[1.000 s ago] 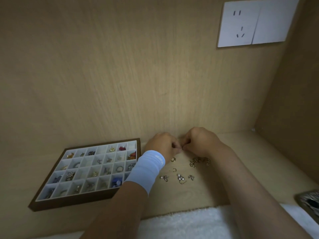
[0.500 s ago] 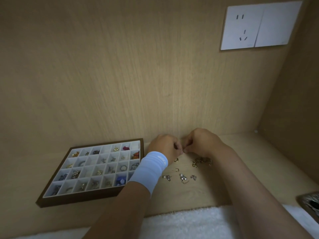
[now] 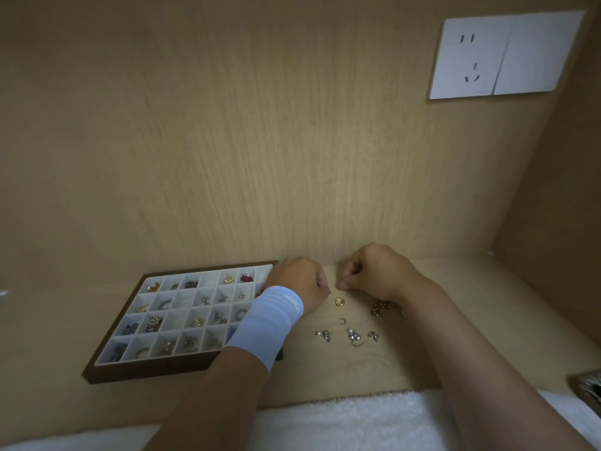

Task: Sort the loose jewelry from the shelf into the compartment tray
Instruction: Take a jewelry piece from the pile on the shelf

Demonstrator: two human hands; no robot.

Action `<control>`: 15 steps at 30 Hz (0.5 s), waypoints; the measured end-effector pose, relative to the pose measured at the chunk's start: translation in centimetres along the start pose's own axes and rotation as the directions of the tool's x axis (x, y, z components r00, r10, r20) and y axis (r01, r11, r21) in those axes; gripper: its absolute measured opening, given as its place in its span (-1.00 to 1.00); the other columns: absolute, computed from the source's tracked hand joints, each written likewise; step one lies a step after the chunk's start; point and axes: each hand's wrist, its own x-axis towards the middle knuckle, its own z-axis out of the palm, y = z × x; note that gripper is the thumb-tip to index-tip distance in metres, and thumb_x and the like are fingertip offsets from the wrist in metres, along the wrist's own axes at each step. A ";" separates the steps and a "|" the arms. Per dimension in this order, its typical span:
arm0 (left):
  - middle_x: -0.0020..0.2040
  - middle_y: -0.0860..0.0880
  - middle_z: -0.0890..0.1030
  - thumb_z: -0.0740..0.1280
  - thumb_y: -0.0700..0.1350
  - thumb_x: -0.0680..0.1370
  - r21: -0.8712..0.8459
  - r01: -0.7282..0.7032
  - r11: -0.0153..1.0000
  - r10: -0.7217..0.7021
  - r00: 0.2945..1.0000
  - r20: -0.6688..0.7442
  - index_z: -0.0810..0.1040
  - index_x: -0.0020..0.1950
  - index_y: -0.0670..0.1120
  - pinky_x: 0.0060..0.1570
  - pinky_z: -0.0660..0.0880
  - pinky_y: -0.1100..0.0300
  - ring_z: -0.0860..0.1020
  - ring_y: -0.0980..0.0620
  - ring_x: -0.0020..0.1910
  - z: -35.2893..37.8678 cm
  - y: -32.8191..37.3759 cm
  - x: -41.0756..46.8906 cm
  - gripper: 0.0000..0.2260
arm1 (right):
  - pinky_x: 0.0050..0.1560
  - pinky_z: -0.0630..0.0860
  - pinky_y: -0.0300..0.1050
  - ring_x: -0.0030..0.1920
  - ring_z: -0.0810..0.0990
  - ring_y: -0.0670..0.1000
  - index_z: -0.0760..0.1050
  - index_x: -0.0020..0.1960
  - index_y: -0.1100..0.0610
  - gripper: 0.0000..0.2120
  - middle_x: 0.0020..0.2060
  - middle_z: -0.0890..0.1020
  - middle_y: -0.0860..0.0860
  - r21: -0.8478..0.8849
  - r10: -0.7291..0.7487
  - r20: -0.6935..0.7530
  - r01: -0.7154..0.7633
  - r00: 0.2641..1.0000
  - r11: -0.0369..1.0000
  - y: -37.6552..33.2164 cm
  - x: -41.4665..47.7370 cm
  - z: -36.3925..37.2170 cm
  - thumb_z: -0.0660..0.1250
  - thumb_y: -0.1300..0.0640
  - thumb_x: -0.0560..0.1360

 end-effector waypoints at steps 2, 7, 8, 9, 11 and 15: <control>-0.15 0.13 0.63 0.32 -0.01 0.47 0.045 -0.019 0.999 0.019 1.000 0.001 0.59 -0.26 0.07 0.05 0.52 0.10 0.56 0.05 -0.05 -0.4 -0.7 -0.2 -0.88 | -0.07 0.56 -0.14 -0.16 0.60 -0.20 0.68 -0.26 -0.07 -0.91 -0.32 0.66 -0.22 0.050 -0.021 -0.024 0.022 0.999 0.999 -0.4 0.0 0.2 0.55 -0.03 0.38; -0.08 0.16 0.64 0.34 0.02 0.51 -0.086 -0.077 0.993 0.070 0.994 -0.079 0.62 -0.11 0.12 0.15 0.45 0.13 0.55 0.11 -0.01 -2.1 -2.3 -1.1 -0.94 | -0.01 0.60 -0.10 -0.18 0.62 -0.18 0.68 -0.23 -0.09 -0.89 -0.28 0.69 -0.18 0.170 -0.107 -0.093 0.122 0.990 0.978 -2.3 0.2 1.3 0.48 0.07 0.45; -0.11 0.16 0.64 0.36 0.03 0.50 -0.191 -0.059 0.980 0.045 0.996 -0.077 0.61 -0.11 0.12 0.11 0.48 0.15 0.57 0.14 -0.05 -2.7 -2.6 -1.4 -0.96 | -0.05 0.59 -0.13 -0.21 0.61 -0.22 0.69 -0.21 -0.07 -0.90 -0.27 0.70 -0.16 0.204 -0.127 -0.104 0.146 0.986 0.968 -2.9 0.3 1.5 0.47 0.10 0.46; -0.14 0.16 0.64 0.39 0.03 0.48 -0.294 -0.030 0.955 0.013 0.998 -0.062 0.61 -0.12 0.10 0.06 0.51 0.15 0.58 0.16 -0.10 -3.1 -3.1 -1.5 -0.96 | -0.10 0.56 -0.18 -0.26 0.59 -0.27 0.70 -0.19 -0.03 -0.90 -0.27 0.70 -0.15 0.237 -0.146 -0.113 0.169 0.983 0.957 -3.5 0.4 1.8 0.46 0.13 0.47; -0.19 0.13 0.64 0.43 0.01 0.46 -0.440 0.010 0.898 -0.035 0.998 -0.048 0.63 -0.12 0.07 -0.02 0.56 0.16 0.60 0.16 -0.15 -3.8 -4.4 -1.9 -0.95 | -0.17 0.48 -0.33 -0.29 0.58 -0.32 0.70 -0.17 -0.01 -0.91 -0.28 0.70 -0.15 0.303 -0.175 -0.125 0.206 0.977 0.931 -4.8 0.8 2.3 0.47 0.15 0.48; -0.20 0.04 0.68 0.47 -0.07 0.46 -0.629 0.012 0.778 -0.102 0.989 -0.108 0.67 -0.15 0.00 -0.07 0.58 0.19 0.63 0.09 -0.15 -4.7 -7.2 -2.4 -0.98 | -0.04 0.60 -0.20 -0.15 0.70 -0.15 0.73 -0.15 0.05 -0.98 -0.25 0.74 -0.09 0.463 -0.177 -0.136 0.221 0.975 0.858 -7.4 2.2 3.1 0.53 0.15 0.44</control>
